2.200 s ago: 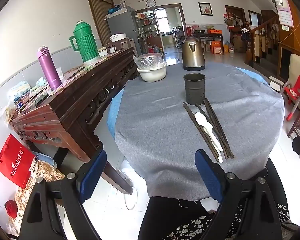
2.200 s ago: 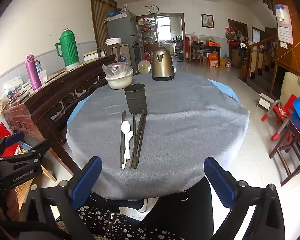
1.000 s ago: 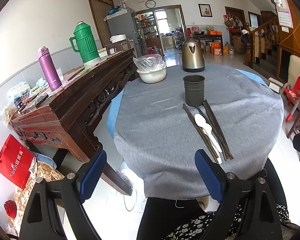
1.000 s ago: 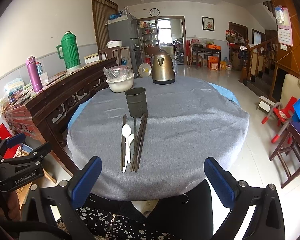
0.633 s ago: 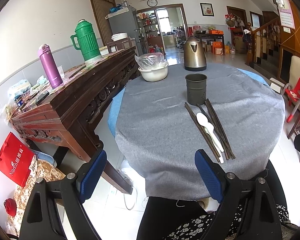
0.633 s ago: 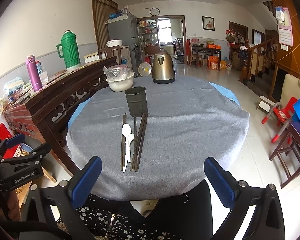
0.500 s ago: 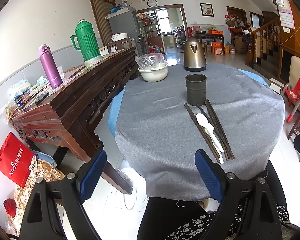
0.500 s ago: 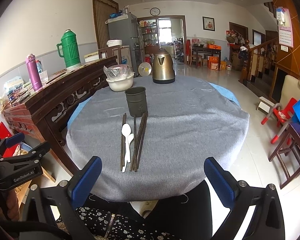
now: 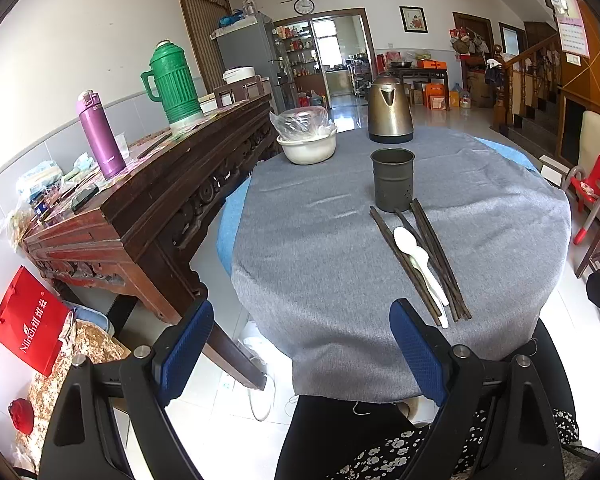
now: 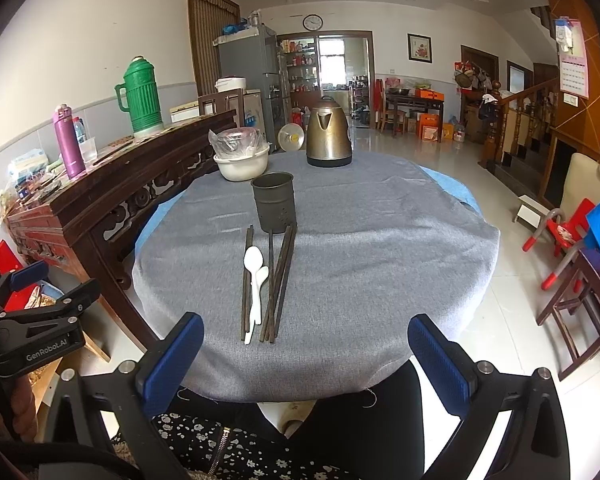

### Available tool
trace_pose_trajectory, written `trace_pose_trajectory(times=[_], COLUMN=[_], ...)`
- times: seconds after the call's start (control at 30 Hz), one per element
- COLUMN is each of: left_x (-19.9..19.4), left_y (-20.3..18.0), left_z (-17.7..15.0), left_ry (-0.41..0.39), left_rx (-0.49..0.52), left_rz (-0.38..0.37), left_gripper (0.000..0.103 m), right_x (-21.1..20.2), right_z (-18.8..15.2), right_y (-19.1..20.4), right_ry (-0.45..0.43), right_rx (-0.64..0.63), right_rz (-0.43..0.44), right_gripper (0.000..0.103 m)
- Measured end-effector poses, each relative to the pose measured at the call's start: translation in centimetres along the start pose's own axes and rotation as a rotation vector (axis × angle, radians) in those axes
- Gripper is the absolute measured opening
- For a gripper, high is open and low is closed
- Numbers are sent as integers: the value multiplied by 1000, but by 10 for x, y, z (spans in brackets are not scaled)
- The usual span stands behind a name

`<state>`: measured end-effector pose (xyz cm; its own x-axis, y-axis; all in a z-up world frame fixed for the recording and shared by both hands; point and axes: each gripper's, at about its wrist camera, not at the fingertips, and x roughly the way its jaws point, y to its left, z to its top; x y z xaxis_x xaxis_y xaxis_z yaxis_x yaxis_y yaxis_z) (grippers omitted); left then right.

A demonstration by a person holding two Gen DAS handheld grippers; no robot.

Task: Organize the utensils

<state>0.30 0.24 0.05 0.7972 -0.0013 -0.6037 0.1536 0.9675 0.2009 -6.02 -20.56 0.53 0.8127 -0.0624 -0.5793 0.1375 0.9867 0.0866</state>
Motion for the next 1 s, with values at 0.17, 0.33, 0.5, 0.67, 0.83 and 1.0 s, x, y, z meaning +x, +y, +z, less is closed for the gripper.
trace_pose_trajectory(times=[0.17, 0.33, 0.5, 0.67, 0.83, 1.0], left_x=[-1, 0, 12, 51, 109, 165], left_y=[-1, -2, -4, -3, 3, 4], left_z=[-1, -2, 1, 15, 33, 47], left_ry=[-6, 3, 37, 108, 204, 297], left_rx=[20, 41, 54, 35, -74, -147], left_rz=[18, 30, -7, -108, -195, -263], left_gripper=[90, 90, 90, 90, 90, 90], right_x=[0, 0, 5, 23, 73, 144], right_z=[0, 0, -1, 14, 50, 84], right_y=[0, 0, -2, -5, -12, -24], right_ry=[5, 10, 34, 9, 16, 53], right_rx=[6, 4, -22, -33, 17, 94], right_rz=[3, 4, -1, 3, 140, 250], right_gripper=[103, 103, 103, 103, 103, 103])
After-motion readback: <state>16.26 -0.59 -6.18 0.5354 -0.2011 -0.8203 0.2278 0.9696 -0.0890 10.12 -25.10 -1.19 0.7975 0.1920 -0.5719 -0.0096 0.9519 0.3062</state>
